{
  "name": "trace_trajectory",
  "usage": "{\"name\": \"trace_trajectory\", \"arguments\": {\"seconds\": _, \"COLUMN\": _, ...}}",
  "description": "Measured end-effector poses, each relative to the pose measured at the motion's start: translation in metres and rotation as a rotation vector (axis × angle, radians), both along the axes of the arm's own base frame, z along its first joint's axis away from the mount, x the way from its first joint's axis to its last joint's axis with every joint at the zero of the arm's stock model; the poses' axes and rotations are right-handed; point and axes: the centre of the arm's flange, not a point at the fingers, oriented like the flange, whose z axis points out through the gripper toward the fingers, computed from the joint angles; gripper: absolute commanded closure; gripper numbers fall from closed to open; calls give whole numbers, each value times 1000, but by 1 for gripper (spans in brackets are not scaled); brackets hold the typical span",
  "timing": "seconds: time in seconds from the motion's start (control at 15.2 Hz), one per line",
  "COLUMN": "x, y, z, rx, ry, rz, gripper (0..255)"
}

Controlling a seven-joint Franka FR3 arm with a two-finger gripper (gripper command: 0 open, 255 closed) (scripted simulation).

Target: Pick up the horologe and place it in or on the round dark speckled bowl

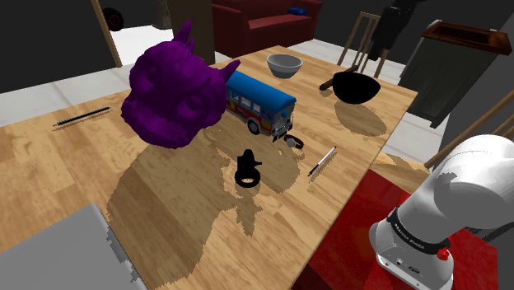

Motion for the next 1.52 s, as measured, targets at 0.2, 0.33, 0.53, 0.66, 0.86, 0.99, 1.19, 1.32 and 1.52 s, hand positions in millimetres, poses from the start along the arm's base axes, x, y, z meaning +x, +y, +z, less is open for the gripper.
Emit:
{"name": "trace_trajectory", "arguments": {"seconds": 0.2, "x": 8, "y": 4, "z": -11, "rx": 6, "ry": 12, "rz": 2, "gripper": 0}}
{"name": "trace_trajectory", "arguments": {"seconds": 0.33, "x": 23, "y": 12, "z": -31, "rx": 14, "ry": 30, "rz": 6, "gripper": 0}}
{"name": "trace_trajectory", "arguments": {"seconds": 0.53, "x": 46, "y": 25, "z": -62, "rx": 27, "ry": 57, "rz": 11, "gripper": 0}}
{"name": "trace_trajectory", "arguments": {"seconds": 0.66, "x": 61, "y": 31, "z": -84, "rx": 36, "ry": 76, "rz": 14, "gripper": 0}}
{"name": "trace_trajectory", "arguments": {"seconds": 0.86, "x": 81, "y": 47, "z": -115, "rx": 50, "ry": 104, "rz": 20, "gripper": 0}}
{"name": "trace_trajectory", "arguments": {"seconds": 0.99, "x": 96, "y": 53, "z": -141, "rx": 59, "ry": 123, "rz": 23, "gripper": 0}}
{"name": "trace_trajectory", "arguments": {"seconds": 1.19, "x": 112, "y": 66, "z": -171, "rx": 73, "ry": 150, "rz": 28, "gripper": 0}}
{"name": "trace_trajectory", "arguments": {"seconds": 1.32, "x": 124, "y": 77, "z": -192, "rx": 82, "ry": 169, "rz": 32, "gripper": 0}}
{"name": "trace_trajectory", "arguments": {"seconds": 1.52, "x": 145, "y": 91, "z": -230, "rx": 95, "ry": 197, "rz": 37, "gripper": 0}}
